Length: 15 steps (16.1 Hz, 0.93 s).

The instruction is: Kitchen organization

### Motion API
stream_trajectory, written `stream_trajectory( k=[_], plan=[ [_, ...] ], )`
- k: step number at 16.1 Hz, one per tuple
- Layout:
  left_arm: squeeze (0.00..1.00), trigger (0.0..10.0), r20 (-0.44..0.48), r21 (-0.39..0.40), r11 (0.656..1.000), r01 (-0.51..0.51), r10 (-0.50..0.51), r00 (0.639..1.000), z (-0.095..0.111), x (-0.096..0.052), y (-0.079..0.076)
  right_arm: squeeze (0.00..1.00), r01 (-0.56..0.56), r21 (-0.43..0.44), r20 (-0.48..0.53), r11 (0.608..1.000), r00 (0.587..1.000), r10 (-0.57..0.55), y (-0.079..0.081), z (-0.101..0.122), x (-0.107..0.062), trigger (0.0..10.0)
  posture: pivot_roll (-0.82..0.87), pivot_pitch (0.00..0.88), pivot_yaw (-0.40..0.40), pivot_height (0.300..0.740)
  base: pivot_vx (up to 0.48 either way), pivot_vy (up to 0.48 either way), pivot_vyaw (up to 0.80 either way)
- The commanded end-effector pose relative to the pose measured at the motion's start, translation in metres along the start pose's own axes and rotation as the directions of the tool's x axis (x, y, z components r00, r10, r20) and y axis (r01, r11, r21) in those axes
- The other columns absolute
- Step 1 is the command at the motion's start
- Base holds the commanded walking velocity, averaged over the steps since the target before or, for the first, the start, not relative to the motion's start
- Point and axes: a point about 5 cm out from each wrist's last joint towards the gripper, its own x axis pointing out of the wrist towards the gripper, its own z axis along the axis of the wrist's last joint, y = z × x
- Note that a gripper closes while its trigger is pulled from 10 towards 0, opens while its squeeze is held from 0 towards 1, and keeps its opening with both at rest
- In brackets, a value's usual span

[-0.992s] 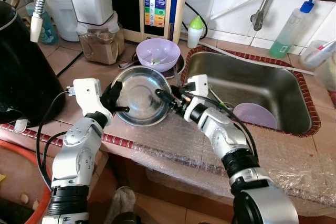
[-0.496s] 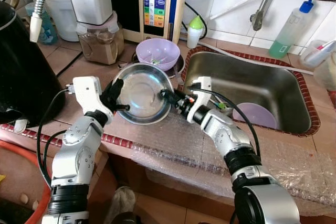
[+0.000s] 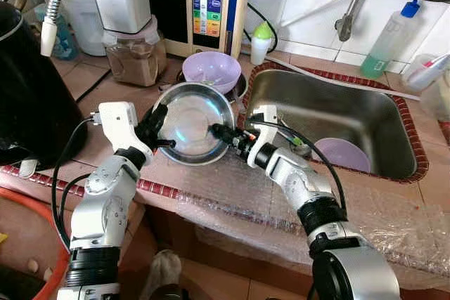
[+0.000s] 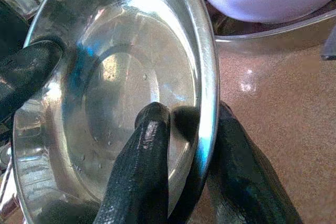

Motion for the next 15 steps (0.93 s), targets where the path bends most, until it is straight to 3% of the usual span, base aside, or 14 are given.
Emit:
stream_trajectory(
  k=[1, 4, 5, 6, 9, 15],
  plan=[
    [0.00, 0.0, 0.034, 0.011, 1.000, 0.017, -0.017, 0.999, 0.010, 0.003, -0.003, 0.00, 0.005, -0.034, 0.006, 0.999, 1.000, -0.005, -0.002, 0.007, 0.000, 0.0, 0.05, 0.000, -0.034, 0.740, 0.000, 0.000, 0.00],
    [0.00, 0.0, 0.042, 0.029, 0.999, 0.024, -0.025, 0.999, 0.012, 0.005, -0.004, 0.00, -0.003, -0.020, 0.024, 1.000, 1.000, 0.004, -0.001, 0.011, 0.000, 0.0, 0.05, 0.000, -0.033, 0.740, 0.000, 0.000, 0.00],
    [0.00, 1.2, 0.055, 0.039, 0.999, 0.035, -0.037, 0.998, 0.015, 0.005, -0.005, 0.00, -0.019, -0.011, 0.039, 1.000, 0.999, 0.019, 0.001, 0.014, 0.001, 0.0, 0.05, 0.000, -0.033, 0.740, 0.000, 0.000, 0.00],
    [0.00, 4.6, 0.076, 0.047, 0.997, 0.059, -0.062, 0.995, 0.019, 0.005, -0.007, 0.00, -0.029, -0.004, 0.052, 1.000, 0.998, 0.029, 0.003, 0.018, 0.001, 0.0, 0.05, 0.000, -0.033, 0.740, 0.000, 0.000, 0.00],
    [0.00, 10.0, 0.156, 0.038, 0.997, 0.062, -0.067, 0.985, 0.035, 0.007, -0.006, 0.00, -0.078, 0.007, 0.108, 0.997, 0.991, 0.076, 0.013, 0.034, 0.003, 0.0, 0.05, 0.000, -0.031, 0.740, 0.000, 0.000, 0.00],
    [0.00, 10.0, 0.232, 0.109, 0.990, 0.087, -0.110, 0.966, 0.057, 0.015, -0.019, 0.00, -0.057, -0.023, 0.271, 0.998, 0.961, 0.061, 0.019, 0.076, -0.007, 0.0, 0.04, 0.000, -0.023, 0.740, 0.000, 0.000, 0.00]
  ],
)
